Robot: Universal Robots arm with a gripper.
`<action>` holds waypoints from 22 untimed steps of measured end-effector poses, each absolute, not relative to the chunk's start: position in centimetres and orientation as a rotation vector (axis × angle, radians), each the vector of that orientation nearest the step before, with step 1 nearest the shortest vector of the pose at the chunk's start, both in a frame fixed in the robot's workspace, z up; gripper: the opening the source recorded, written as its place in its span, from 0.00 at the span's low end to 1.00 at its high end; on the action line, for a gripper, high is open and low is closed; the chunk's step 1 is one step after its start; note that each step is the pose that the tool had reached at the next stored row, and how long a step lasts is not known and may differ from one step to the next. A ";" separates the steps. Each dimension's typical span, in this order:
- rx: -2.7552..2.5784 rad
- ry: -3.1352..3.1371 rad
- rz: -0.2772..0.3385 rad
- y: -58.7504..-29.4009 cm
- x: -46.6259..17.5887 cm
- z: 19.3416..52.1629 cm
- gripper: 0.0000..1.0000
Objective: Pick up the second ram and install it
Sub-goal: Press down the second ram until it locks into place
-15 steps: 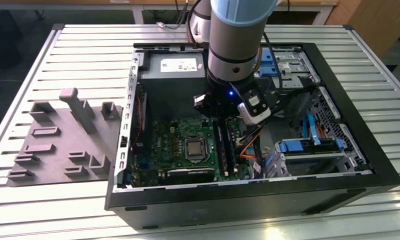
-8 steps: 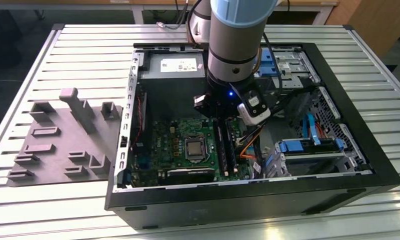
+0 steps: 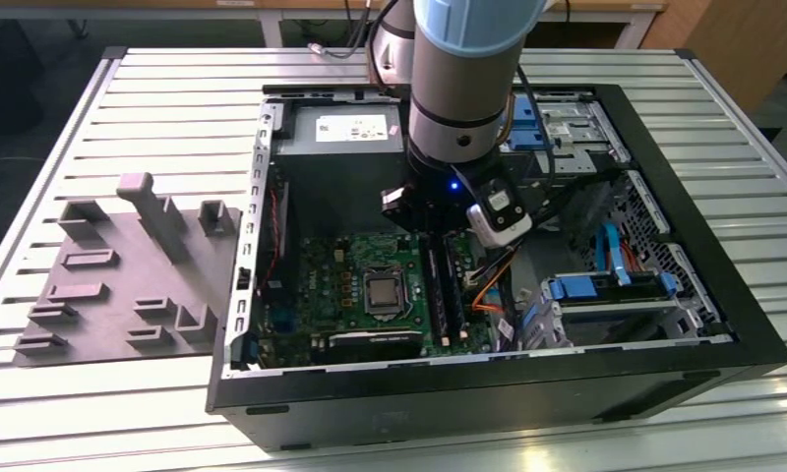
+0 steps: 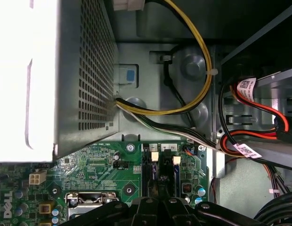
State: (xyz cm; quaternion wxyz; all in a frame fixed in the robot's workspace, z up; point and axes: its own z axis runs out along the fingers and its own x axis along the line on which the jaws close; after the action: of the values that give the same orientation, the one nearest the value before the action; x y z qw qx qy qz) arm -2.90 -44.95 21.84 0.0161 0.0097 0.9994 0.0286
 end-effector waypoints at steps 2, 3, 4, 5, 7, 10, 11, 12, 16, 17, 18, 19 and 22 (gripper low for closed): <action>0.030 3.108 0.089 -45.0 -2.9 21.8 0.11; 0.030 3.108 0.089 -45.0 -2.9 21.8 0.11; 0.030 3.108 0.090 -44.9 -2.9 21.8 0.11; 0.030 3.108 0.089 -44.9 -2.9 21.7 0.11; 0.030 3.108 0.088 -45.0 -2.9 21.6 0.11; 0.030 3.108 0.089 -45.0 -2.9 21.6 0.11; 0.030 3.108 0.089 -45.0 -2.9 21.6 0.11; 0.030 3.108 0.089 -45.0 -2.9 21.5 0.11; 0.030 3.108 0.088 -45.0 -2.9 21.4 0.11; 0.030 3.108 0.088 -45.0 -2.9 21.4 0.11; 0.030 3.108 0.088 -45.0 -2.9 21.4 0.11; 0.030 3.108 0.088 -45.0 -2.9 21.4 0.11; 0.030 3.107 0.091 -44.9 -2.9 21.6 0.11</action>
State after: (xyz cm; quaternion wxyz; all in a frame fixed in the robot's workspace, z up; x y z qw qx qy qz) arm -2.89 -44.93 21.65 0.0164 0.0098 0.9994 0.0293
